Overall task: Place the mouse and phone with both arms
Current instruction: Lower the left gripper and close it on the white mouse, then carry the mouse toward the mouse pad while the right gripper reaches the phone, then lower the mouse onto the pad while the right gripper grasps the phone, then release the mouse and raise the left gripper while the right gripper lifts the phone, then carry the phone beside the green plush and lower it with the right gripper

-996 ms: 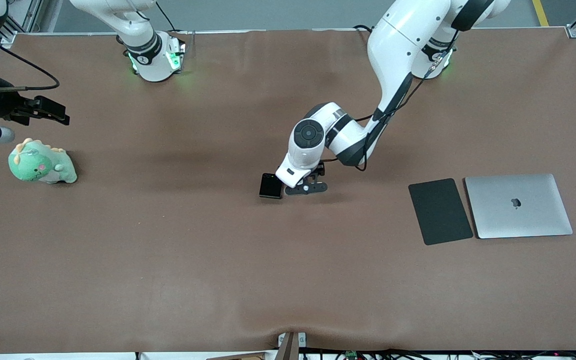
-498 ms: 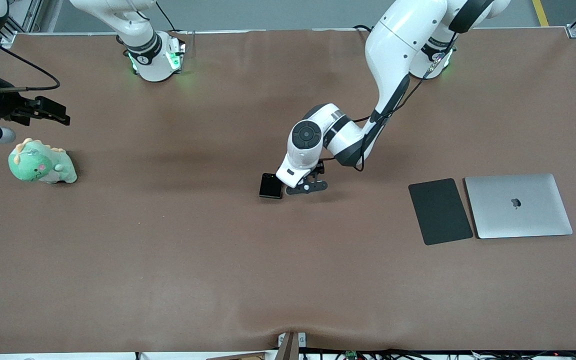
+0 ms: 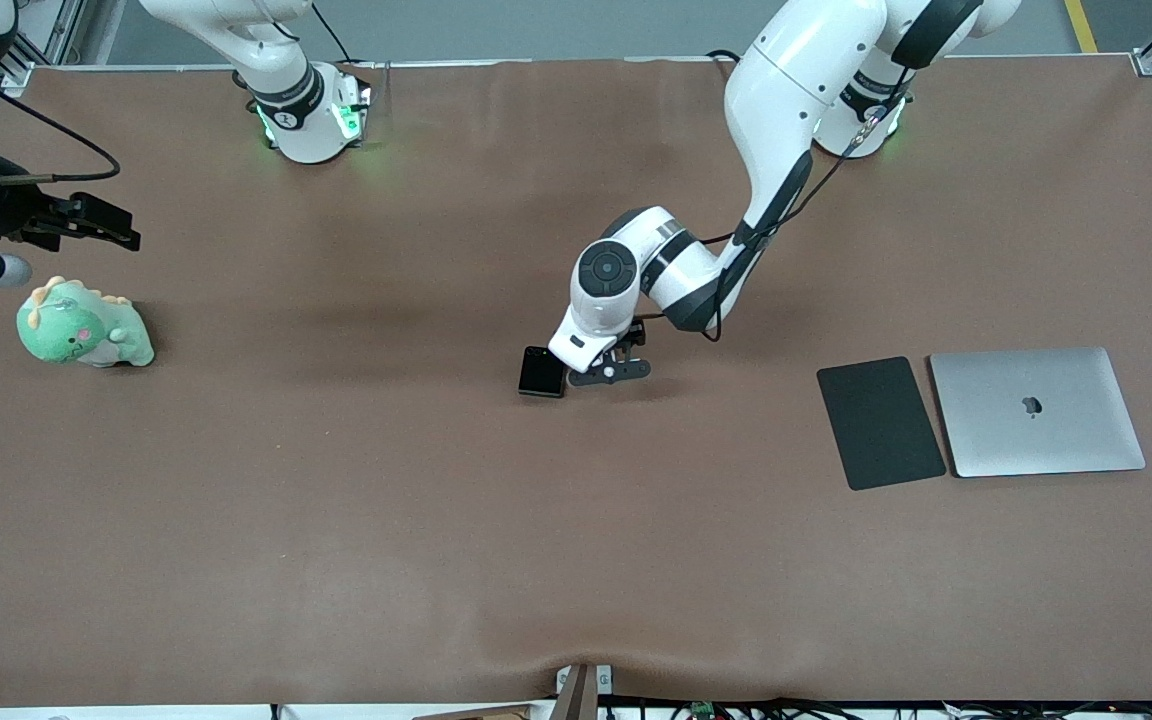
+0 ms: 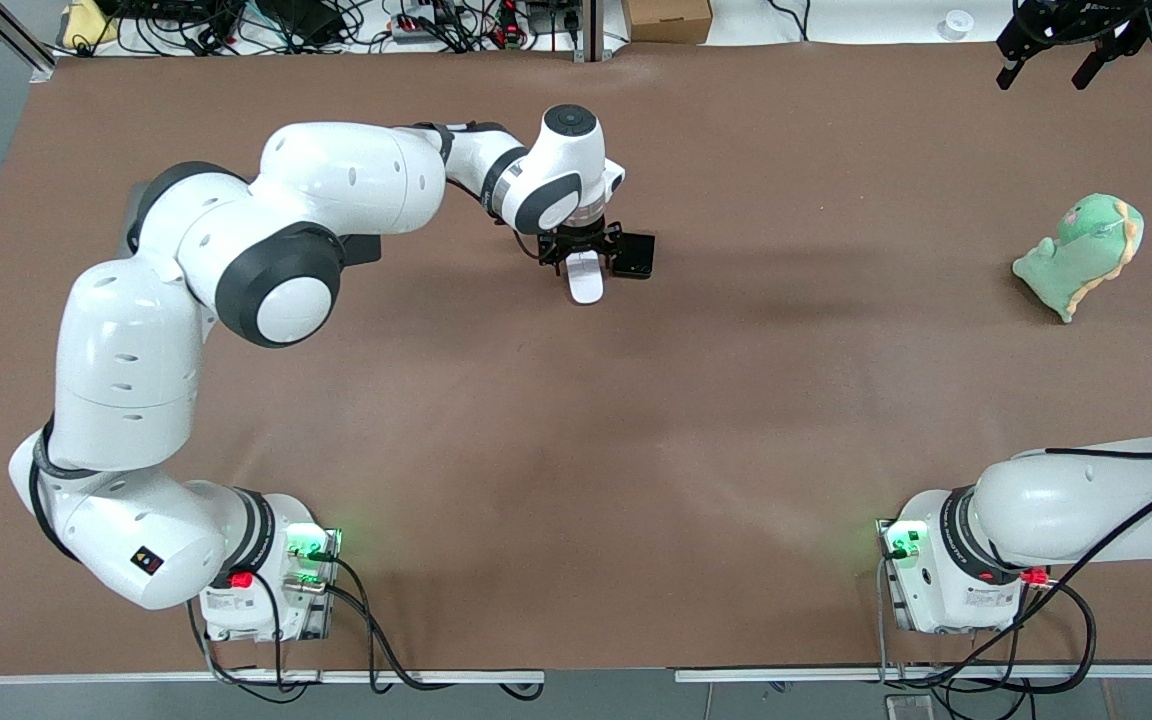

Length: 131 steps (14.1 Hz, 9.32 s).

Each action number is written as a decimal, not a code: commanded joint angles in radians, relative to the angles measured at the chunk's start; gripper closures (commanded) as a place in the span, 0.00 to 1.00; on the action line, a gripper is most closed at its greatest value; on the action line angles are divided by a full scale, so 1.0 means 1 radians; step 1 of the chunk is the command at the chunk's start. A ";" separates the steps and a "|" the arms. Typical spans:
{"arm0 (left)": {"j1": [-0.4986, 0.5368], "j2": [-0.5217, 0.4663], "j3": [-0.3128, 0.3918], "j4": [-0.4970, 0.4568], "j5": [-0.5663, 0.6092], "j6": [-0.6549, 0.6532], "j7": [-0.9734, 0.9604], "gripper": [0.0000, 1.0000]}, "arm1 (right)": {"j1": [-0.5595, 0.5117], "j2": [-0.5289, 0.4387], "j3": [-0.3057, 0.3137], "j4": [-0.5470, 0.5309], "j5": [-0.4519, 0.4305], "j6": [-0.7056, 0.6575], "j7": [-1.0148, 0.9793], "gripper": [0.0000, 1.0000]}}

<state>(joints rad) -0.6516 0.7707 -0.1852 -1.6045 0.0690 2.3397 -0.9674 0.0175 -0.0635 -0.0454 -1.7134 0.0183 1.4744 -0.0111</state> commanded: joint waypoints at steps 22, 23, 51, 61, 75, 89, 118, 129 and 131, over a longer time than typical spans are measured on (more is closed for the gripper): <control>0.020 -0.040 0.010 0.020 0.069 -0.069 -0.013 0.43 | 0.203 0.120 -0.001 0.006 0.017 0.122 0.206 0.00; 0.032 -0.057 0.010 0.020 0.069 -0.082 -0.011 0.42 | 0.212 0.140 -0.002 0.008 0.037 0.147 0.206 0.00; 0.761 -0.222 0.009 -0.319 0.068 0.091 0.750 0.41 | 0.693 0.732 -0.002 0.179 0.121 0.711 0.619 0.00; 0.762 -0.183 0.009 -0.316 0.066 0.141 0.748 0.40 | 0.737 0.815 -0.004 0.156 0.106 0.817 0.764 0.00; 0.753 -0.237 -0.002 -0.195 0.068 -0.049 0.753 0.00 | 0.745 0.872 -0.008 0.156 0.085 0.883 0.781 0.00; 0.756 -0.542 -0.017 0.054 0.057 -0.511 0.785 0.00 | 0.610 0.739 -0.011 0.153 0.089 0.733 0.806 1.00; 0.693 -0.792 0.023 0.081 -0.026 -0.853 0.799 0.00 | -0.154 0.501 -0.013 -0.351 0.091 0.963 -0.341 1.00; 0.695 -0.786 0.021 0.087 -0.023 -0.846 0.803 0.00 | -0.223 0.539 -0.050 -0.382 0.069 1.014 -0.368 1.00; 0.696 -0.792 0.023 0.084 -0.024 -0.846 0.803 0.00 | -0.229 0.541 -0.050 -0.403 0.069 1.021 -0.368 1.00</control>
<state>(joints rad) 0.0477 -0.0023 -0.1708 -1.5133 0.0555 1.4952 -0.1865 -0.1850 0.4861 -0.1082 -2.0901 0.0973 2.4861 -0.3679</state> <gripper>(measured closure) 0.000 0.198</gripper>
